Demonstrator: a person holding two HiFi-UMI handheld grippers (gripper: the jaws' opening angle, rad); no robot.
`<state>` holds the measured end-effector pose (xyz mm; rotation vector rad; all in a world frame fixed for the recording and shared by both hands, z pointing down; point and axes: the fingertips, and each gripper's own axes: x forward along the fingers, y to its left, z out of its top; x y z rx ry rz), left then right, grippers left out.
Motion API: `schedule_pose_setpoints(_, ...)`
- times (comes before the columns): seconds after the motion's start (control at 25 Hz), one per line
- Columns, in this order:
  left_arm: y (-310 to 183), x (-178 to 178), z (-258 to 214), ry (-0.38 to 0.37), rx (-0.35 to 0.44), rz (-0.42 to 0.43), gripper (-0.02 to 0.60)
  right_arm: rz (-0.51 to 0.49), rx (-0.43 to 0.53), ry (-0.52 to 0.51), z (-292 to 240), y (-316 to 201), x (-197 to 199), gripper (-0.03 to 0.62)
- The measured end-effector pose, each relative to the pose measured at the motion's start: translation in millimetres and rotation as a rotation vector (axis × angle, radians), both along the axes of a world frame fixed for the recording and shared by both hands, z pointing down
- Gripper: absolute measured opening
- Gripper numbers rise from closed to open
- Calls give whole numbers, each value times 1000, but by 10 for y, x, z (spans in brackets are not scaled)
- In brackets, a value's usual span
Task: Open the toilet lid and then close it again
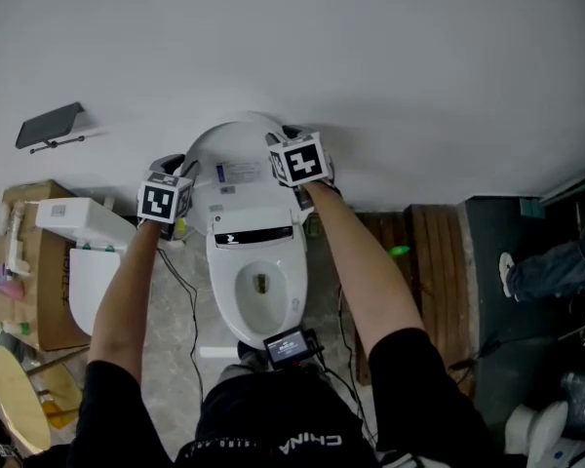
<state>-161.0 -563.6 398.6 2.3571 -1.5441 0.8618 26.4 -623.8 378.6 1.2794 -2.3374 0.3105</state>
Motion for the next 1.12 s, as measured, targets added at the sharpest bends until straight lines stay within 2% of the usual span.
schedule_pose_setpoints(0.08,150,50,-69,7,31,32,132,28,-4,-31,-59,173,40,124)
schedule_pose_setpoints(0.24,513,139,-216,83,86,124,127,40,-21,-130,-151,592,-35,116)
schedule_pose_setpoints(0.4,977,173,-351,148,136,222,56,49,-28,-316,-273,1088,-157,27)
schedule_pose_setpoints(0.48,1223,182,-417,190,162,262,27,39,-17,-410,-322,1367,-231,20)
schedule_pose_setpoints(0.56,1478,199,-475,218,188,307,14,35,22,-409,-332,1655,-281,14)
schedule_pose_setpoints(0.64,1735,249,-529,246,214,349,11,21,49,-357,-285,1953,-310,14)
schedule_pose_setpoints(0.84,2284,362,-496,320,222,384,9,-19,35,-329,-174,2639,-292,14)
schedule_pose_setpoints(0.96,2589,389,-442,372,204,380,9,-26,17,-361,-172,2914,-219,14)
schedule_pose_setpoints(1.12,2985,330,-357,445,212,322,9,-31,-16,-462,-167,3160,-178,14)
